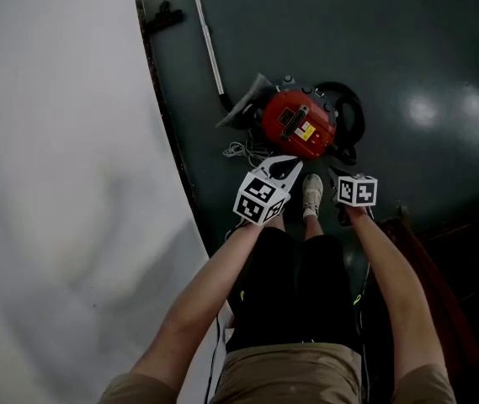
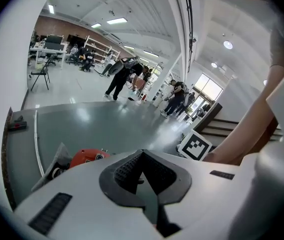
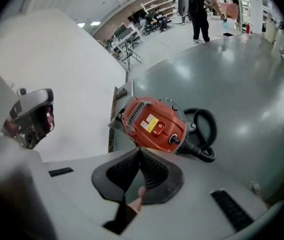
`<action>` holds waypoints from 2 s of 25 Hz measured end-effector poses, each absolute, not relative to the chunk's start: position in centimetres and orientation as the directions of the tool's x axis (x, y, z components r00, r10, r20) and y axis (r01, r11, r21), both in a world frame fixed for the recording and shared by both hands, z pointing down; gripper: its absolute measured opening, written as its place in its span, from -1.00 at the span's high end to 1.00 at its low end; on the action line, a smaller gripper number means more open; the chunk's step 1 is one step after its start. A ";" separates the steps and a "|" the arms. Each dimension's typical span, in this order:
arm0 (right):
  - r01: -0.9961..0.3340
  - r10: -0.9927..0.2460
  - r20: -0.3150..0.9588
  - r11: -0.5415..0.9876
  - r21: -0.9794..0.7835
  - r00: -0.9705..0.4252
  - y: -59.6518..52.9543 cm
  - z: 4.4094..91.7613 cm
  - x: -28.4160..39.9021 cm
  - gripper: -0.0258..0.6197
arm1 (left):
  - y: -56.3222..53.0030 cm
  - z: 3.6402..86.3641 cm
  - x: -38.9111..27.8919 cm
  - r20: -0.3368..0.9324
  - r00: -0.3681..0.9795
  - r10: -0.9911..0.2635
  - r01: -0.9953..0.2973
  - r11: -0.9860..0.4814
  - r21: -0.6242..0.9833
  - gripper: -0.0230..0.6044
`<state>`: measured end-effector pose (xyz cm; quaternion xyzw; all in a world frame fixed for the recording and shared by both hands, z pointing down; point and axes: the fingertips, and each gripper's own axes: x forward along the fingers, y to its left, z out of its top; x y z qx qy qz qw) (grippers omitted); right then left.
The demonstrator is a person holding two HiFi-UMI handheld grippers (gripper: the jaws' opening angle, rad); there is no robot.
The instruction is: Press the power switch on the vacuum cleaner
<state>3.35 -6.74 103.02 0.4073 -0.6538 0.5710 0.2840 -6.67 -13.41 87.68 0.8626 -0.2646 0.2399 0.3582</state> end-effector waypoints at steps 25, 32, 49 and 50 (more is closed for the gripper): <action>-0.690 -0.660 0.278 0.517 -0.506 -0.698 -8.7 46.6 7.9 0.89 | -6.3 46.4 -1.1 0.296 0.840 -0.454 -0.541 -0.738 0.404 0.91; -0.677 -0.678 0.156 0.628 -0.384 -0.718 -8.8 34.3 10.2 0.89 | -8.4 34.3 2.7 0.106 0.880 -0.463 -0.462 -0.782 0.418 0.91; -0.831 -0.836 0.069 0.525 -0.186 -0.544 -8.7 20.4 14.0 0.89 | -10.7 21.6 -6.6 0.082 0.901 -0.426 -0.434 -0.886 0.165 0.91; -0.848 -0.852 0.076 0.500 -0.174 -0.518 -8.8 20.6 14.3 0.90 | -11.4 21.3 -8.6 0.079 0.891 -0.446 -0.453 -0.877 0.159 0.91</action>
